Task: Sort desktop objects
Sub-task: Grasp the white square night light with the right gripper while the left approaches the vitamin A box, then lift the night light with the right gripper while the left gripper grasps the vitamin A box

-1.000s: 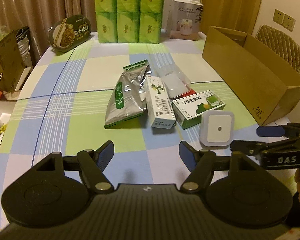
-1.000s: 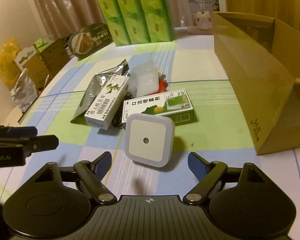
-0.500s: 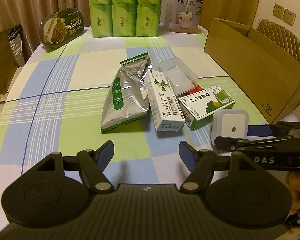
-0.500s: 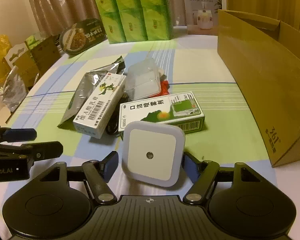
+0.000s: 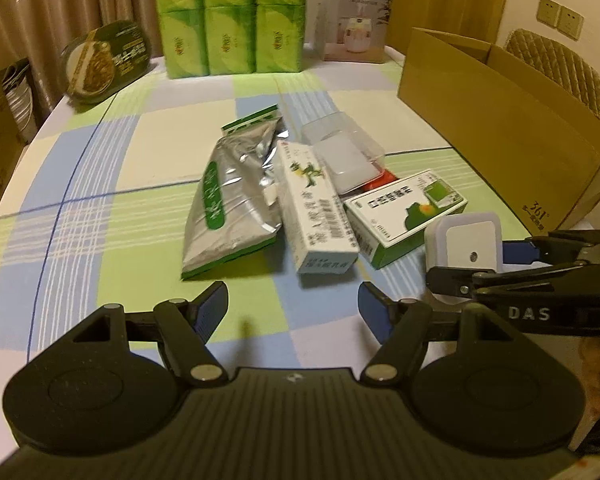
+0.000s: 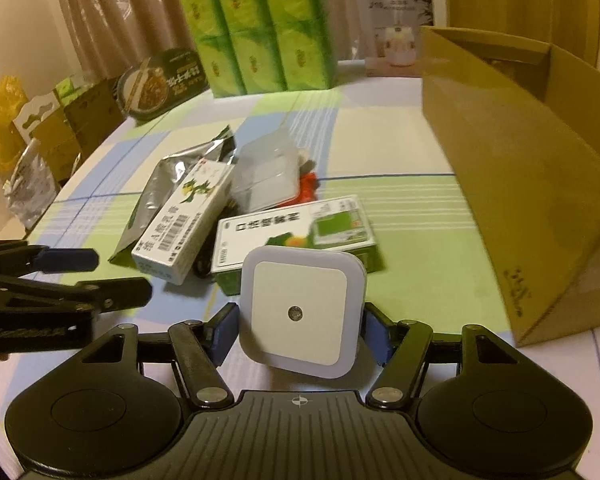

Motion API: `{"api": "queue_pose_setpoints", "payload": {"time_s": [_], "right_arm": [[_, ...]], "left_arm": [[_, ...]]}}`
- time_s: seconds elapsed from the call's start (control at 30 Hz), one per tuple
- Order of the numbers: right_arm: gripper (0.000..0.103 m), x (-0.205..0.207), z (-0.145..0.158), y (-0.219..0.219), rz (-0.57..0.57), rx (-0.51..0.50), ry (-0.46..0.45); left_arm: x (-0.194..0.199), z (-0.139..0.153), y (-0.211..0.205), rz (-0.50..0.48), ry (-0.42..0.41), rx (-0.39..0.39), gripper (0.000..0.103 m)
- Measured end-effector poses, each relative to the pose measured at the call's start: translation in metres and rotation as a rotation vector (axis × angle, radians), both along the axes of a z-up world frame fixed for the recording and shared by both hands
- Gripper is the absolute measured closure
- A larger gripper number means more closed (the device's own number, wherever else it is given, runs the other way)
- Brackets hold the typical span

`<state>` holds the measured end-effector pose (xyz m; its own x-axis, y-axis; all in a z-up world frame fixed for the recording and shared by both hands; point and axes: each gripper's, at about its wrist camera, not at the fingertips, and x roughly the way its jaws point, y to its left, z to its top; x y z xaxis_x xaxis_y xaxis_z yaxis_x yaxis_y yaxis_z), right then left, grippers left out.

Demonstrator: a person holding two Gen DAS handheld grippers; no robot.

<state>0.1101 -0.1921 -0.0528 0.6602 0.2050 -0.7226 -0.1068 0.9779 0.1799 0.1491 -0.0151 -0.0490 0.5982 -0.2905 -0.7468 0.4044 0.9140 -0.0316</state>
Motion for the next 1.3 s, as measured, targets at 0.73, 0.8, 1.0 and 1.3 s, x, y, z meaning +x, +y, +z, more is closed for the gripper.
{"api": "queue_pose_setpoints", "payload": {"time_s": [0.73, 0.8, 1.0, 1.3], "right_arm": [[0.041, -0.023, 0.011, -0.025, 0.025, 0.024, 0.024], [0.041, -0.030, 0.012, -0.028, 0.035, 0.030, 0.037], [0.040, -0.049, 0.008, -0.041, 0.015, 0.022, 0.054], [0.031, -0.058, -0.004, -0.040, -0.003, -0.034, 0.064]], "left_arm": [[-0.006, -0.008, -0.052, -0.056, -0.052, 0.162, 0.068], [-0.023, -0.003, -0.048, -0.042, -0.027, 0.140, 0.068], [-0.072, 0.001, -0.040, -0.035, 0.035, 0.086, 0.068], [-0.082, -0.016, -0.043, -0.014, 0.057, 0.123, 0.056]]}}
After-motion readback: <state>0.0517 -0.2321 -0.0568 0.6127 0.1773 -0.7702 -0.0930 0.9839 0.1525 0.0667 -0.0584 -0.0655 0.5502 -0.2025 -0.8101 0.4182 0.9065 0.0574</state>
